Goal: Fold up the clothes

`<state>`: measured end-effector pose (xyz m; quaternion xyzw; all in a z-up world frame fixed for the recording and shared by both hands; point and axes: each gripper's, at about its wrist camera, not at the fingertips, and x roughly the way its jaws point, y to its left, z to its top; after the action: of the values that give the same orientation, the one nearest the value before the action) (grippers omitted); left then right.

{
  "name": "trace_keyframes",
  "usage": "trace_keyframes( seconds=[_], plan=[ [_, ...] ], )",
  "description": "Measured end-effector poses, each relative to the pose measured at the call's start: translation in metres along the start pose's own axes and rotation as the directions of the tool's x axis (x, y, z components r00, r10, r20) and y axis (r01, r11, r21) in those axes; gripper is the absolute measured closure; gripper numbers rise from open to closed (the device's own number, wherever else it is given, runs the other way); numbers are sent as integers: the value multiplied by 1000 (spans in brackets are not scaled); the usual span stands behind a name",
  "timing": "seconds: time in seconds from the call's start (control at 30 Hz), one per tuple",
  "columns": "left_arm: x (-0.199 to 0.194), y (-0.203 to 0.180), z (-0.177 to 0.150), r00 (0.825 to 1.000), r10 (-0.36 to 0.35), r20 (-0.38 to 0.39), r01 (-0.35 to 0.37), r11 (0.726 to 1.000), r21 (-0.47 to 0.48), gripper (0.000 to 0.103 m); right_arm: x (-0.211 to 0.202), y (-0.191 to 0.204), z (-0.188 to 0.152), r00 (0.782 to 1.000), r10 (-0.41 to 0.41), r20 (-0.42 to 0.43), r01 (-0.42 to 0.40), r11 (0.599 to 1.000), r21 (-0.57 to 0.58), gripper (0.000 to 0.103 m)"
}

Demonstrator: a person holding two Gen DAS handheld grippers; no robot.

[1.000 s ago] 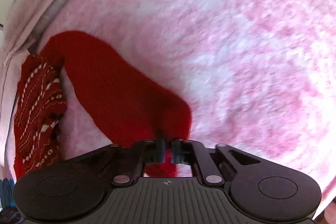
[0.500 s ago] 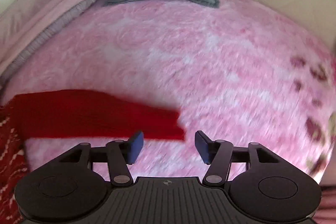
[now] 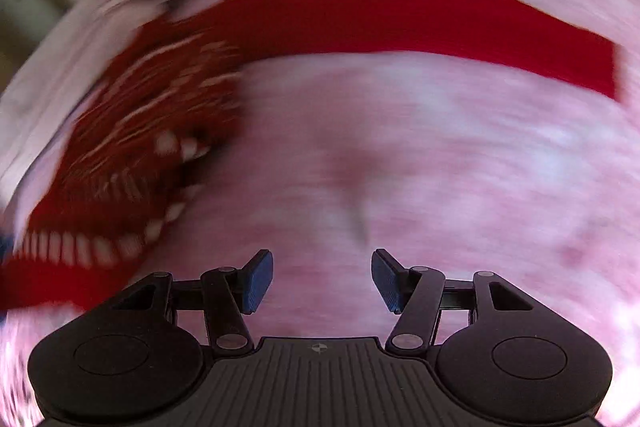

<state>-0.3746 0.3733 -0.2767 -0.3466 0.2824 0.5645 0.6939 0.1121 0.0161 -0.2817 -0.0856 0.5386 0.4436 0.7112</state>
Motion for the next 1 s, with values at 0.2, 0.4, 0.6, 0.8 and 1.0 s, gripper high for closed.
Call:
trace_keyframes(
  seconds=[0.2,0.4,0.6,0.8,1.0],
  plan=[
    [42,9,2,996,13,-87,-13,1000,5,98,48,54,-2,987,147,-56,-154,978,-141,45],
    [53,15,-3,995,-19,-102,15,999,-31,97,76,66,19,946,324,35,-325,944,50,45],
    [56,19,-1,991,-54,-120,52,998,-18,98,122,69,43,938,340,71,-346,931,115,44],
    [28,19,-5,972,-165,-166,167,986,-6,99,110,69,53,870,493,18,-490,859,147,93],
    [-50,2,-58,859,-390,-332,415,910,3,99,-7,18,60,893,450,-21,-446,890,91,93]
  ],
)
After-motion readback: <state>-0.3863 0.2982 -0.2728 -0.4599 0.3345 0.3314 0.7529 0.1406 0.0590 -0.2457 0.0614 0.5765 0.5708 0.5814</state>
